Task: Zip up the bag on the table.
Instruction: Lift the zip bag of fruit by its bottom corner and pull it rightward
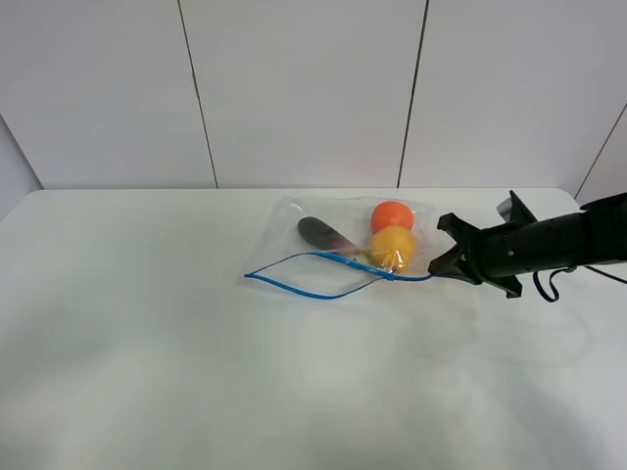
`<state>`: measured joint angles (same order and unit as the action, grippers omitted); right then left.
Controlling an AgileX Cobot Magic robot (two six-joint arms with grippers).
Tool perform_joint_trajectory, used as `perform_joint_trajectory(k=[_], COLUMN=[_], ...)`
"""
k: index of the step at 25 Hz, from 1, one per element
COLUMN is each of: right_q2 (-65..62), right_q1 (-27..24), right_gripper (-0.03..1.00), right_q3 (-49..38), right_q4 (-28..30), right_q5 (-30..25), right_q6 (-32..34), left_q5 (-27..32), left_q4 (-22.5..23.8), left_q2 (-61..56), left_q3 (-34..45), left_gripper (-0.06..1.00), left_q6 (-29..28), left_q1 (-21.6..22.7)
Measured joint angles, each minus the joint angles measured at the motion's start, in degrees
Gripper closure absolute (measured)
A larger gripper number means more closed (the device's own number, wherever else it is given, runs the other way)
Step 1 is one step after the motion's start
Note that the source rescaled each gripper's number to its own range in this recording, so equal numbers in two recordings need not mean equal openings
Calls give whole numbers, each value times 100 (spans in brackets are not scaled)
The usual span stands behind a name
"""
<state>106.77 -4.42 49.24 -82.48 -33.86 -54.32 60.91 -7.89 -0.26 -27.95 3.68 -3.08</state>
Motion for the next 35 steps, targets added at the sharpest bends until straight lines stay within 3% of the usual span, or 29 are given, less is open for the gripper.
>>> perform_joint_trajectory(k=[35], right_q2=[-656], right_q1=[0], right_gripper=[97], right_q3=[0], right_q4=[-584], right_q5=[-701], right_q6=[-613], left_q5=[0], left_q4=[0], left_q2=[0], left_q3=[0], left_gripper=[-6], left_q6=[0], left_q1=[0])
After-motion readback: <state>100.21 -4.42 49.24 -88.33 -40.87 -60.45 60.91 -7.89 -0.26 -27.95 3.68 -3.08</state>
